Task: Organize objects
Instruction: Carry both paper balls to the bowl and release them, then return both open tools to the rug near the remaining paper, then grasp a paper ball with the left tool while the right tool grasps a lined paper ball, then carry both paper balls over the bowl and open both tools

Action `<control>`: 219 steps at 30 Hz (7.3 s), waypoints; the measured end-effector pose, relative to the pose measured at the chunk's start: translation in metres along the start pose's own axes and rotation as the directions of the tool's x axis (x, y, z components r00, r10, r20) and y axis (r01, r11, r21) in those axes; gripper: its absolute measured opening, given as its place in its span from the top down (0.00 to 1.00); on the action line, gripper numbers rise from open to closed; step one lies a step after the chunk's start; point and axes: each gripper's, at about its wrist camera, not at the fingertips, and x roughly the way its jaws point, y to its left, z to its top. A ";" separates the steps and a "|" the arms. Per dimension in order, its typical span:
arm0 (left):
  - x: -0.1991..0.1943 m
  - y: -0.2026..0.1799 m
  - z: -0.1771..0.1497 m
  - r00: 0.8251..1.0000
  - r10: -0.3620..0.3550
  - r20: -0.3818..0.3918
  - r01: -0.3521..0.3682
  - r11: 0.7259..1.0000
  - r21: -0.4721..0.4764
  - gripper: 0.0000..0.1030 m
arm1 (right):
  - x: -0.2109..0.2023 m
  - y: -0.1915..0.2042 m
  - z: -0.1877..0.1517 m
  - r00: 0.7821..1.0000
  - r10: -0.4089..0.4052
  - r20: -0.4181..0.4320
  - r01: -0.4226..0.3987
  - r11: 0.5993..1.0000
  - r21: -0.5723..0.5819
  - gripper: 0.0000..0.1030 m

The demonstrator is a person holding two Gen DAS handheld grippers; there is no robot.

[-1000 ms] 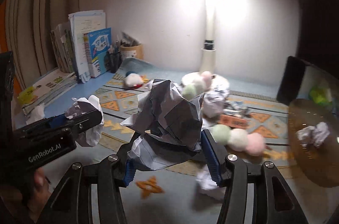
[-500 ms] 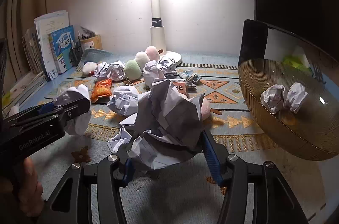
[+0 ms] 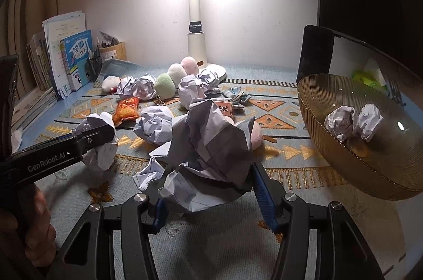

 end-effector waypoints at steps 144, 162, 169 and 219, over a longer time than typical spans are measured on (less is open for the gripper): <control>0.017 -0.020 0.006 0.989 -0.030 -0.146 0.054 0.985 0.163 0.46 | 0.048 -0.009 0.007 0.929 0.267 -0.257 -0.255 0.964 0.080 0.25; -0.002 -0.019 -0.010 0.997 -0.017 -0.080 0.031 0.983 0.179 0.45 | 0.047 -0.007 0.010 0.941 0.235 -0.245 -0.219 0.972 0.090 0.47; -0.005 -0.023 -0.008 0.998 0.015 -0.067 -0.004 0.985 0.173 0.45 | 0.003 -0.033 0.030 0.965 0.218 -0.144 -0.197 0.969 0.146 0.47; -0.070 -0.118 0.063 0.965 -0.233 0.118 0.219 0.968 0.126 0.18 | -0.092 -0.095 0.096 0.993 0.119 0.001 -0.117 0.978 0.171 0.33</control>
